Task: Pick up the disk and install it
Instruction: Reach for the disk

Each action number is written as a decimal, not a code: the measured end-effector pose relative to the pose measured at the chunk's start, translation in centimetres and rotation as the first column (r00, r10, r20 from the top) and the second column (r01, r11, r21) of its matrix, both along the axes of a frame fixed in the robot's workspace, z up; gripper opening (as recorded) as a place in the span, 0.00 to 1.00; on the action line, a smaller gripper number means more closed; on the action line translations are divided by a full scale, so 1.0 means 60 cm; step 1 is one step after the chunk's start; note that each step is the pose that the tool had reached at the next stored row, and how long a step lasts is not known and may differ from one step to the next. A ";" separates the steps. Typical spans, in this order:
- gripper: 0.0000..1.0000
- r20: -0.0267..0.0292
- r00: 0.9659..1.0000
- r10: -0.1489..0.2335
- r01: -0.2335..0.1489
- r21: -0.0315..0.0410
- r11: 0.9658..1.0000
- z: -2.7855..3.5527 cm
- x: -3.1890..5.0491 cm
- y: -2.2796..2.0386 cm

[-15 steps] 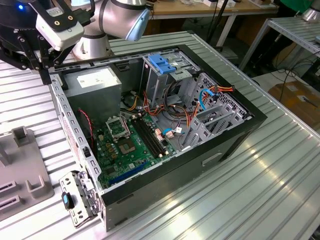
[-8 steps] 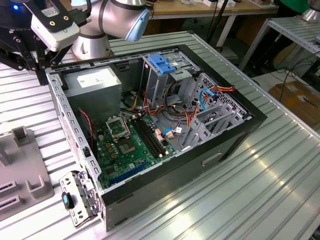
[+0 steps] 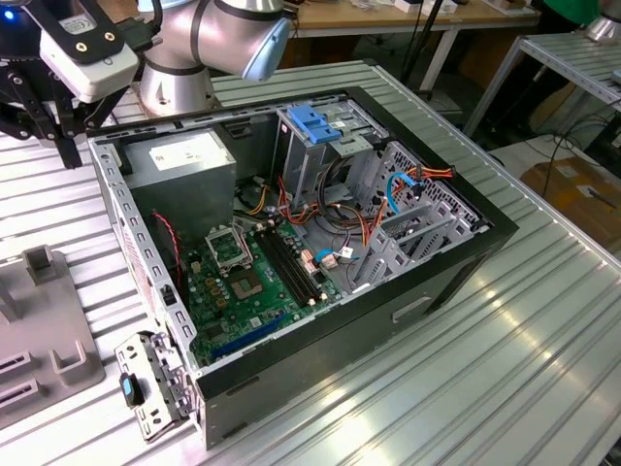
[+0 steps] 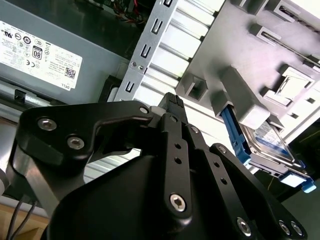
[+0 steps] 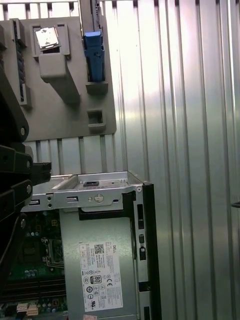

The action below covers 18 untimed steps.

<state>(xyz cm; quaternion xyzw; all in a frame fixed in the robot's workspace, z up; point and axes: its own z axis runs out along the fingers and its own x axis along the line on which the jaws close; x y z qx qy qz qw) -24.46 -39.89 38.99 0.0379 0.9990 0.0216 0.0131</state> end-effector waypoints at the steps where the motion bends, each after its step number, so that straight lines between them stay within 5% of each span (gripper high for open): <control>1: 0.11 0.000 1.000 0.000 0.000 0.000 1.000 0.000 -0.001 0.0000; 18: 0.11 0.000 1.000 0.000 0.000 0.000 1.000 -0.001 -0.034 0.0000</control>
